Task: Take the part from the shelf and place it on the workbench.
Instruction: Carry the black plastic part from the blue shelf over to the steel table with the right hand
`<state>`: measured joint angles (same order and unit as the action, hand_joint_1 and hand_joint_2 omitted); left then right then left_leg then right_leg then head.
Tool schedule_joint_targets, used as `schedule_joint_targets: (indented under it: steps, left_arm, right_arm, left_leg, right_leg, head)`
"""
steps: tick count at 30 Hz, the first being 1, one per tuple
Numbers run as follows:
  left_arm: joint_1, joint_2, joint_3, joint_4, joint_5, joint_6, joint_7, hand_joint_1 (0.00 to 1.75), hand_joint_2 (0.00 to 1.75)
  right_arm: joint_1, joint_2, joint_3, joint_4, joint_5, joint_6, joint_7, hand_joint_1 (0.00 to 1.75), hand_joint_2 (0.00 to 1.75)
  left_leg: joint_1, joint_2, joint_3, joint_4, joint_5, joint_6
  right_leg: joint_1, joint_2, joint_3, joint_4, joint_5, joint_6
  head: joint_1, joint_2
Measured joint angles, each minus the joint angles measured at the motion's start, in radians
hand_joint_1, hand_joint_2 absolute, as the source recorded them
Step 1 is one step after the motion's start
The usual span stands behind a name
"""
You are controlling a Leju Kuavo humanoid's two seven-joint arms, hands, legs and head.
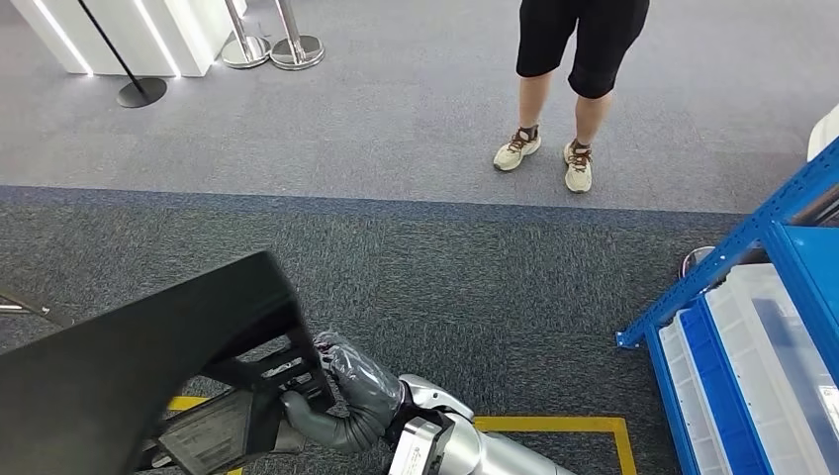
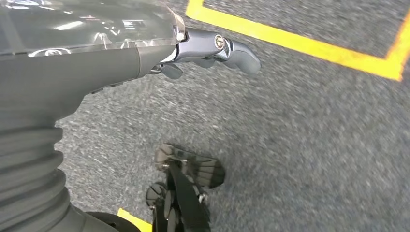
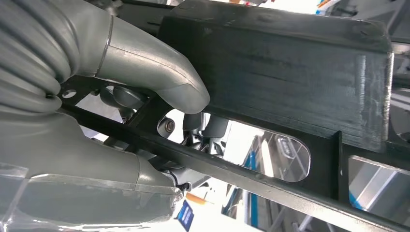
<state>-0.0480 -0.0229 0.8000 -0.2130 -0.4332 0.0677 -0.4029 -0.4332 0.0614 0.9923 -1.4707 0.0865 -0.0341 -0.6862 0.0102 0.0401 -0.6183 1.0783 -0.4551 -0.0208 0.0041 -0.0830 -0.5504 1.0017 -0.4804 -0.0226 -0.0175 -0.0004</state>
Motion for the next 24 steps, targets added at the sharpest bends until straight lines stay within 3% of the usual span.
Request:
schedule_joint_targets:
  steps: [2, 4, 5, 7, 9, 10, 11, 12, 14, 16, 18, 19, 20, 21, 22, 24]
  left_arm:
    - [-0.002, 0.004, 0.000, 0.000, -0.002, 0.003, 0.018, 0.00, 1.75]
    - [-0.001, 0.008, 0.000, 0.000, -0.006, 0.005, 0.045, 0.00, 1.75]
    - [0.001, 0.010, 0.000, 0.000, -0.010, 0.004, 0.061, 0.00, 1.75]
    - [0.001, 0.015, 0.000, 0.000, -0.020, -0.001, 0.091, 0.00, 1.75]
    - [-0.003, 0.020, 0.000, 0.000, -0.028, -0.002, 0.108, 0.00, 1.75]
    - [-0.005, 0.023, 0.000, 0.000, -0.032, 0.000, 0.114, 0.00, 1.75]
    - [-0.005, 0.025, 0.000, 0.000, -0.035, 0.004, 0.121, 0.00, 1.75]
    - [-0.005, 0.028, 0.000, 0.000, -0.039, 0.010, 0.127, 0.00, 1.75]
    - [-0.004, 0.031, 0.000, 0.000, -0.044, 0.019, 0.136, 0.00, 1.75]
    - [-0.006, 0.032, 0.000, 0.000, -0.051, 0.032, 0.137, 0.00, 1.75]
    - [-0.007, 0.035, -0.001, 0.000, -0.061, 0.063, 0.133, 0.00, 1.75]
    - [-0.006, 0.036, -0.002, 0.000, -0.066, 0.080, 0.133, 0.00, 1.75]
    - [-0.004, 0.037, -0.002, 0.000, -0.070, 0.092, 0.138, 0.00, 1.75]
    - [-0.002, 0.039, -0.002, 0.000, -0.074, 0.101, 0.148, 0.00, 1.75]
    - [-0.002, 0.043, -0.002, 0.000, -0.081, 0.109, 0.163, 0.00, 1.75]
    - [-0.006, 0.051, -0.002, 0.000, -0.095, 0.126, 0.194, 0.00, 1.75]
  right_arm:
    - [0.003, -0.001, -0.006, -0.003, -0.002, 0.004, -0.005, 1.75, 1.75]
    - [0.008, -0.002, -0.014, -0.005, -0.002, 0.009, -0.007, 1.75, 1.75]
    - [0.010, -0.003, -0.018, -0.006, 0.000, 0.011, -0.007, 1.75, 1.75]
    - [0.014, -0.004, -0.029, -0.011, 0.004, 0.010, -0.009, 1.75, 1.75]
    - [0.022, -0.010, -0.041, -0.014, 0.005, 0.007, -0.010, 1.75, 1.75]
    - [0.028, -0.014, -0.046, -0.014, 0.006, 0.005, -0.010, 1.75, 1.75]
    - [0.034, -0.018, -0.049, -0.015, 0.007, 0.003, -0.010, 1.75, 1.75]
    - [0.040, -0.022, -0.051, -0.015, 0.008, 0.002, -0.010, 1.75, 1.75]
    - [0.046, -0.027, -0.055, -0.017, 0.012, 0.001, -0.010, 1.75, 1.75]
    - [0.049, -0.030, -0.058, -0.020, 0.017, 0.002, -0.010, 1.75, 1.75]
    - [0.051, -0.032, -0.062, -0.023, 0.025, 0.011, -0.011, 1.75, 1.75]
    - [0.052, -0.032, -0.064, -0.025, 0.028, 0.018, -0.011, 1.75, 1.75]
    - [0.052, -0.032, -0.066, -0.026, 0.030, 0.027, -0.011, 1.75, 1.75]
    - [0.052, -0.032, -0.068, -0.027, 0.031, 0.034, -0.011, 1.75, 1.75]
    - [0.052, -0.031, -0.071, -0.028, 0.031, 0.042, -0.011, 1.75, 1.75]
    - [0.053, -0.030, -0.077, -0.028, 0.031, 0.053, -0.011, 1.75, 1.75]
  left_leg:
    - [-0.010, 0.026, 0.034, -0.066, 0.012, 0.014]
    - [-0.012, 0.010, 0.033, -0.070, 0.013, 0.026]
    - [-0.009, -0.001, 0.035, -0.074, 0.015, 0.031]
    - [-0.003, -0.022, 0.039, -0.082, 0.021, 0.041]
    - [-0.001, -0.046, 0.038, -0.083, 0.024, 0.046]
    - [-0.001, -0.060, 0.037, -0.082, 0.024, 0.048]
    - [-0.001, -0.074, 0.036, -0.081, 0.024, 0.048]
    - [-0.001, -0.088, 0.036, -0.080, 0.024, 0.048]
    - [-0.001, -0.116, 0.036, -0.076, 0.023, 0.045]
    - [-0.001, -0.142, 0.029, -0.068, 0.022, 0.038]
    - [0.001, -0.163, 0.020, -0.065, 0.024, 0.025]
    - [0.004, -0.175, 0.016, -0.066, 0.026, 0.017]
    - [0.006, -0.173, 0.013, -0.065, 0.026, 0.011]
    - [0.006, -0.155, 0.008, -0.056, 0.019, 0.005]
    - [0.006, -0.128, -0.004, -0.029, 0.000, 0.000]
    - [0.005, -0.071, -0.055, 0.084, -0.064, -0.009]
  right_leg:
    - [0.005, -0.017, 0.003, 0.001, -0.003, 0.008]
    - [0.007, -0.033, 0.006, 0.000, -0.006, 0.018]
    - [0.005, -0.030, 0.008, 0.003, -0.011, 0.023]
    - [0.001, 0.014, -0.012, 0.056, -0.047, 0.033]
    - [-0.004, 0.065, -0.074, 0.187, -0.109, 0.039]
    - [-0.006, 0.074, -0.108, 0.253, -0.132, 0.040]
    - [-0.007, 0.078, -0.132, 0.293, -0.137, 0.041]
    - [-0.008, 0.079, -0.137, 0.294, -0.123, 0.040]
    - [-0.011, 0.099, -0.091, 0.182, -0.047, 0.037]
    - [-0.016, 0.148, -0.038, 0.057, 0.004, 0.033]
    - [-0.016, 0.168, -0.026, 0.020, 0.008, 0.029]
    - [-0.015, 0.157, -0.025, 0.017, 0.011, 0.025]
    - [-0.015, 0.144, -0.022, 0.011, 0.014, 0.018]
    - [-0.016, 0.131, -0.019, 0.005, 0.016, 0.011]
    - [-0.016, 0.116, -0.015, -0.002, 0.019, 0.004]
    - [-0.014, 0.086, -0.012, -0.007, 0.019, -0.003]
  head:
    - [0.000, 0.000]
    - [0.000, 0.000]
    - [0.000, 0.000]
    - [0.000, 0.000]
    - [0.000, 0.000]
    - [0.000, 0.000]
    - [0.000, 0.000]
    - [0.000, 0.000]
    - [0.000, 0.000]
    - [0.000, 0.000]
    - [0.000, 0.000]
    - [0.000, 0.000]
    - [0.000, 0.000]
    - [0.000, 0.000]
    - [0.000, 0.000]
    - [0.000, 0.000]
